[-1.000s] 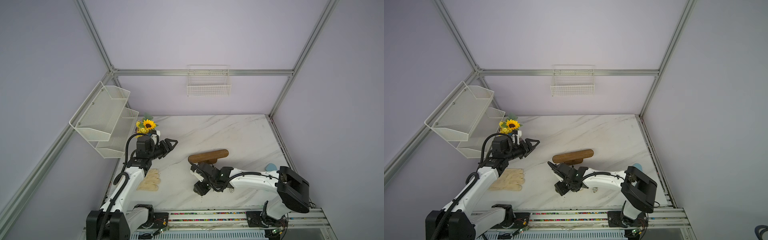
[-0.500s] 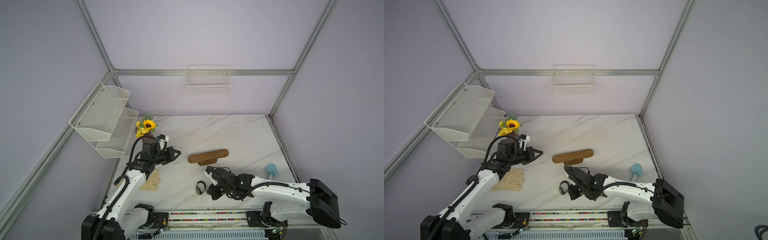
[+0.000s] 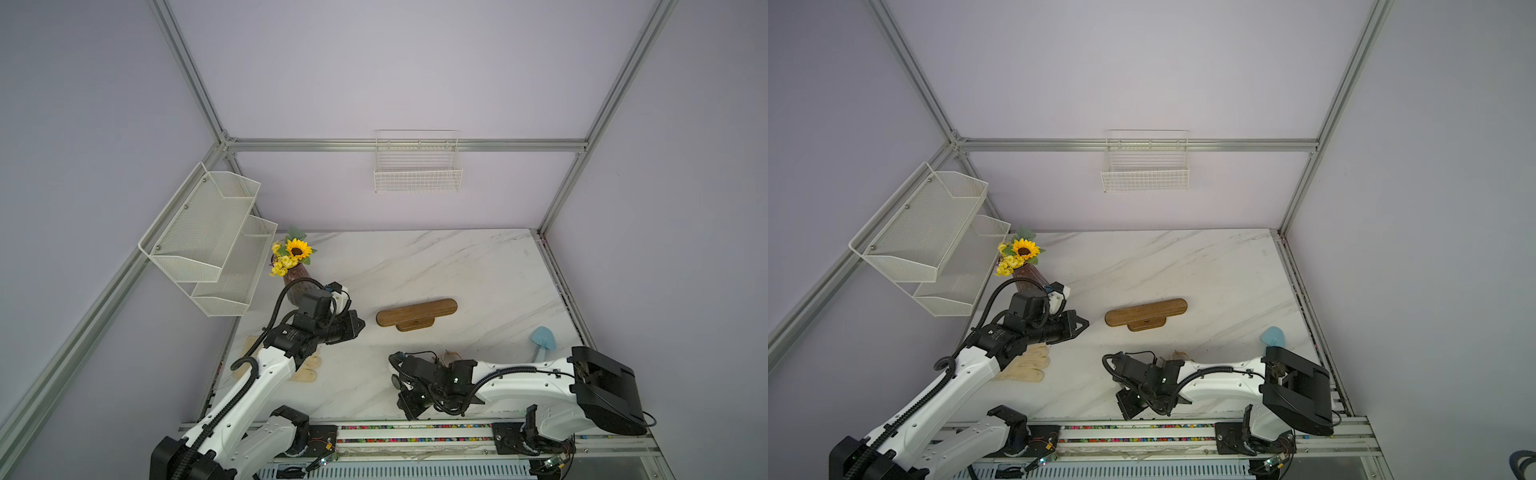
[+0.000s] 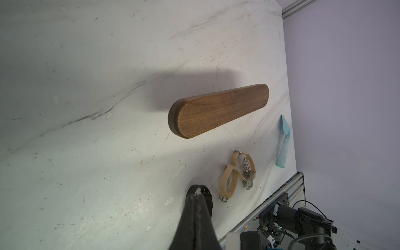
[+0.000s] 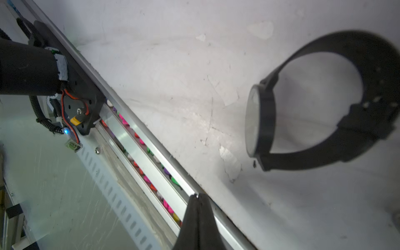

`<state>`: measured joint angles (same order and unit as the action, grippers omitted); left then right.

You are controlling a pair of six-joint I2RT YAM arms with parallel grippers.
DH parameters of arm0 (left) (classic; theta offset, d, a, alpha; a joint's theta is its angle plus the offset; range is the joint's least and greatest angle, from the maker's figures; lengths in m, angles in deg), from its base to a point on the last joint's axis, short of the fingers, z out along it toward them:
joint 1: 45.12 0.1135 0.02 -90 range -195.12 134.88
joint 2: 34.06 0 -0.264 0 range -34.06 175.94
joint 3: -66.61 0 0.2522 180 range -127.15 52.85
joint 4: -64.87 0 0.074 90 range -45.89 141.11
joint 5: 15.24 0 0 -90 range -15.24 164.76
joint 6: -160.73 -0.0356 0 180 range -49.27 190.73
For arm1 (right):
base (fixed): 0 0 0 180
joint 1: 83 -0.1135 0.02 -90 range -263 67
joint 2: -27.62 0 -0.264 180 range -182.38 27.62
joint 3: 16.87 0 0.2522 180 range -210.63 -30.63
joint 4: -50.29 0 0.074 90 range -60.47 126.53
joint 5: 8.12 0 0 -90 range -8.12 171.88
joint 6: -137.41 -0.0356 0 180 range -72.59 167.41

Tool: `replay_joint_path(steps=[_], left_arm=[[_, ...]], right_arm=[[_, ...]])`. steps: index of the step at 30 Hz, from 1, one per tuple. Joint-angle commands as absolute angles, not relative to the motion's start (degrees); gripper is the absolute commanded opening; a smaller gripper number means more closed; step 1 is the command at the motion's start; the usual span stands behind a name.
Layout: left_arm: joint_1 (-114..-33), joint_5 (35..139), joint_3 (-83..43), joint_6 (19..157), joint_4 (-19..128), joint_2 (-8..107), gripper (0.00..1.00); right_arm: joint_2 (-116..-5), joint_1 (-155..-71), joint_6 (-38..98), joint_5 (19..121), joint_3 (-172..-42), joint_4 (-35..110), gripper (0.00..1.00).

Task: Place watch on stand
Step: Adjust the watch at the center of the board.

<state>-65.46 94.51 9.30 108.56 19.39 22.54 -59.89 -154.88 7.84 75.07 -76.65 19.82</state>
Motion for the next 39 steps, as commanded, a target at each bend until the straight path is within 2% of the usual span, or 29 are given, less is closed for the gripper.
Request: replay_joint_path(steps=[1, 9, 21, 28, 31, 36, 37, 39], left_arm=[[-65.42, 91.19, 8.51, 107.43, 18.59, 21.92, 0.0], [-65.42, 93.46, 6.86, 105.91, 18.59, 22.25, 0.0], [-65.42, 97.53, 4.58, 104.44, 18.46, 26.68, 0.0], [-68.6, 107.85, 3.07, 101.35, 18.52, 29.97, 0.04], [-72.87, 106.08, 4.69, 100.07, 17.35, 28.11, 0.15], [-77.55, 95.17, 5.4, 98.4, 10.67, 24.42, 0.68], [-78.29, 94.06, 5.31, 98.48, 10.34, 24.39, 0.74], [-80.28, 92.02, 5.06, 98.99, 10.17, 25.25, 0.75]], right_arm=[[-62.89, -155.05, 8.47, 78.88, -79.22, 21.47, 0.0], [-63.09, -153.17, 9.72, 81.15, -77.25, 20.68, 0.0], [-53.45, -140.72, 13.0, 80.26, -70.8, 22.22, 0.0], [-51.4, -137.84, 14.08, 78.77, -69.4, 21.06, 0.0], [-51.81, -137.08, 14.72, 76.84, -69.48, 21.69, 0.0], [-49.26, -136.8, 14.17, 73.79, -69.12, 22.31, 0.0], [-48.49, -136.94, 13.64, 72.8, -68.83, 22.73, 0.0], [-48.41, -137.45, 11.89, 68.35, -67.87, 25.19, 0.0]])
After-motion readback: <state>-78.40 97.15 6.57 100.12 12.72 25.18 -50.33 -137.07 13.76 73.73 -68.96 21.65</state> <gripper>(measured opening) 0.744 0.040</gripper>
